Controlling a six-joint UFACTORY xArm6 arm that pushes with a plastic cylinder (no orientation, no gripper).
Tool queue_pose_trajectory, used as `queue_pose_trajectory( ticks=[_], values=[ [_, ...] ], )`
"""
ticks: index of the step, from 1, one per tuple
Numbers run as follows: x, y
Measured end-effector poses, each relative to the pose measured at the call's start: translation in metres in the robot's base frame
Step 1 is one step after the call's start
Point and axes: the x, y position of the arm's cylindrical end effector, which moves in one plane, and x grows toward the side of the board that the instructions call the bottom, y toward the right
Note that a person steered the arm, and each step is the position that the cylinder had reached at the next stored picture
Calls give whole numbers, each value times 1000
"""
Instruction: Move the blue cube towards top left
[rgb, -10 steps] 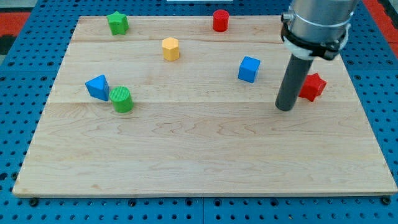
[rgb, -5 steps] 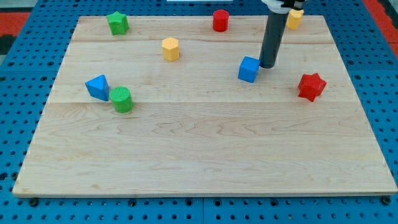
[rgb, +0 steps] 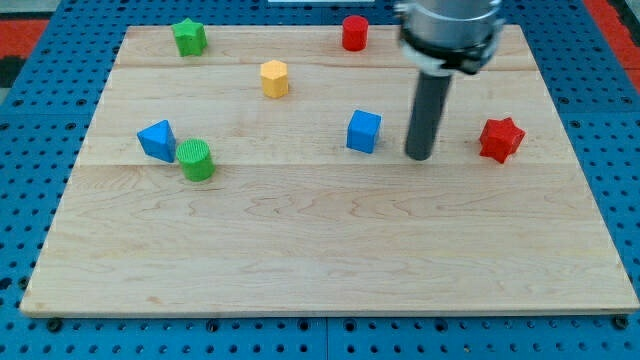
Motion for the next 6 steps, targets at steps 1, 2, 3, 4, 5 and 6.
queue_pose_trajectory(
  ticks=[1, 2, 3, 4, 5, 6],
  values=[
    [-22, 14],
    [-43, -70],
    [-7, -119],
    [82, -124],
    [44, -86],
    [-10, -108]
  ],
)
